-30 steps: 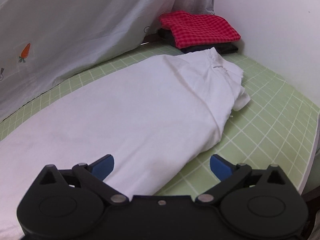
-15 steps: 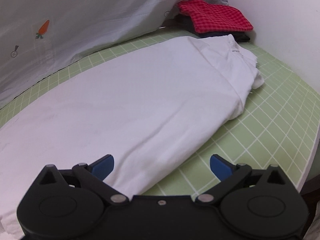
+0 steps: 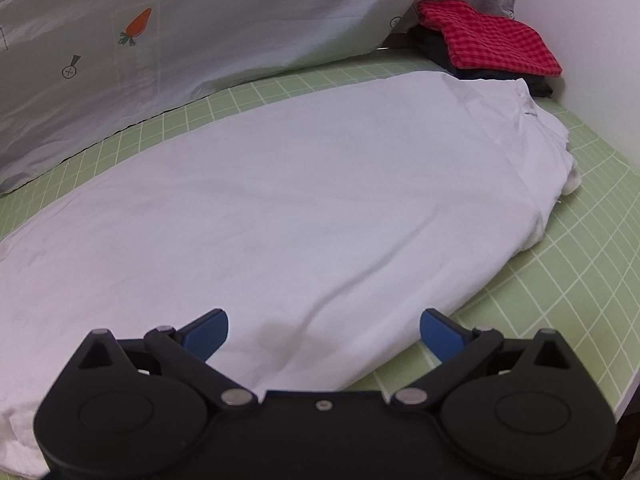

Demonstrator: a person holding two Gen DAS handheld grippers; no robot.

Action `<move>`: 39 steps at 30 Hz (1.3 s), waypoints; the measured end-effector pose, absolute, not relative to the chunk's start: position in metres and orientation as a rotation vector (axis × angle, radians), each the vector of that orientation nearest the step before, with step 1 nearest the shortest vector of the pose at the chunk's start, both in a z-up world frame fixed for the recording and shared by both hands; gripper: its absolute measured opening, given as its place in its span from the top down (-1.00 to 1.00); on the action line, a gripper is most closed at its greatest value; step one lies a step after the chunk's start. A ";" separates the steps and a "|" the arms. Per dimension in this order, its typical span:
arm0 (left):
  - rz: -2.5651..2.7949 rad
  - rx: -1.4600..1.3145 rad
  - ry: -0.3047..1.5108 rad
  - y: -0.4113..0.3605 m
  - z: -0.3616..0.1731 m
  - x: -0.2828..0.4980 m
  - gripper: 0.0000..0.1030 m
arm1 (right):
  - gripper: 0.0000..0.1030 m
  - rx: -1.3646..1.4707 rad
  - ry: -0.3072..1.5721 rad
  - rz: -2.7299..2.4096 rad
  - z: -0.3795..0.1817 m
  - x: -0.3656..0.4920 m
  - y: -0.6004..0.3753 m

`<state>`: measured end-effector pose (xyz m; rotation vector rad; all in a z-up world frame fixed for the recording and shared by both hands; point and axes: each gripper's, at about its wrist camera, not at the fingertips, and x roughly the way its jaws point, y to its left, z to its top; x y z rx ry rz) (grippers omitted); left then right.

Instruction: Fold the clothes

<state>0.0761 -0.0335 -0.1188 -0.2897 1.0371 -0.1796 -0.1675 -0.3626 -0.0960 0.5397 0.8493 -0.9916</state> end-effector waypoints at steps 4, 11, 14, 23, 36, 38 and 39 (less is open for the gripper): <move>-0.165 -0.237 1.073 -0.042 -0.126 0.085 -0.63 | -1.00 0.576 0.845 -1.031 -0.098 -0.177 -0.370; -0.199 -0.257 1.026 -0.030 -0.119 0.079 0.68 | -1.00 0.607 0.852 -1.053 -0.104 -0.179 -0.376; -0.195 -0.292 0.958 -0.015 -0.103 0.066 0.68 | -1.00 0.597 0.870 -1.029 -0.107 -0.173 -0.373; -0.097 -0.438 1.054 0.032 -0.120 0.050 0.54 | -1.00 0.569 0.899 -0.985 -0.113 -0.163 -0.370; -0.111 -0.380 1.103 0.014 -0.125 0.060 -0.34 | -1.00 0.589 0.859 -1.027 -0.107 -0.172 -0.379; -0.106 -0.384 1.105 0.014 -0.127 0.056 -0.35 | -1.00 0.595 0.865 -1.025 -0.108 -0.173 -0.380; -0.103 -0.392 1.104 0.014 -0.128 0.054 -0.36 | -1.00 0.598 0.867 -1.023 -0.109 -0.174 -0.380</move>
